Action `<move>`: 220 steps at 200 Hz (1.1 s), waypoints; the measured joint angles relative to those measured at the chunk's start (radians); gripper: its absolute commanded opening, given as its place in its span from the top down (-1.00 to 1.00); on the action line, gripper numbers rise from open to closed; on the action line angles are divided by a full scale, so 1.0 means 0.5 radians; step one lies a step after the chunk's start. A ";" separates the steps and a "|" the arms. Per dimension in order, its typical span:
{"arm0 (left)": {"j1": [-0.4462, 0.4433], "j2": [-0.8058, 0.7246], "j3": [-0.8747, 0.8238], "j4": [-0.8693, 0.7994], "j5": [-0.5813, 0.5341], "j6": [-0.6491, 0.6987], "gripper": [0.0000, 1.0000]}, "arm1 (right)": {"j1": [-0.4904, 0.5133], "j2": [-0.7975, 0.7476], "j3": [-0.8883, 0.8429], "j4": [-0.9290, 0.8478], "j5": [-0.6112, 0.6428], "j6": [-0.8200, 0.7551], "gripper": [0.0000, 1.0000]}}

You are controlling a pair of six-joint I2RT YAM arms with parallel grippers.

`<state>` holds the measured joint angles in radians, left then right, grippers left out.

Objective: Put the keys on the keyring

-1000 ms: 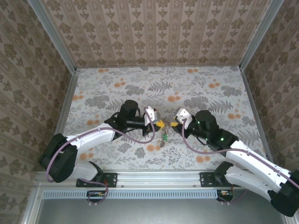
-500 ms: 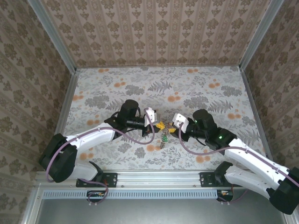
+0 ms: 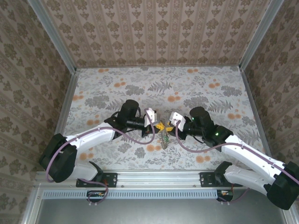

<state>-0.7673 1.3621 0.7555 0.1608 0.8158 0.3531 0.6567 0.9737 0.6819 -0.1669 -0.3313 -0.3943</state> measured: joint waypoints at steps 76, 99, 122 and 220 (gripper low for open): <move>0.000 0.000 0.004 -0.002 -0.002 0.007 1.00 | 0.000 -0.002 0.011 -0.093 -0.001 -0.061 0.44; 0.000 0.000 0.004 -0.011 -0.002 0.015 1.00 | 0.000 -0.018 0.011 -0.107 0.010 -0.062 0.45; 0.001 0.000 0.004 -0.011 -0.002 0.020 1.00 | 0.000 -0.052 0.011 -0.124 0.010 -0.060 0.44; 0.000 -0.008 0.004 -0.024 -0.010 0.022 1.00 | 0.000 -0.097 0.011 -0.139 0.026 -0.002 0.47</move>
<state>-0.7673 1.3582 0.7574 0.1490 0.8108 0.3641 0.6567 0.9253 0.6876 -0.2363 -0.3183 -0.3954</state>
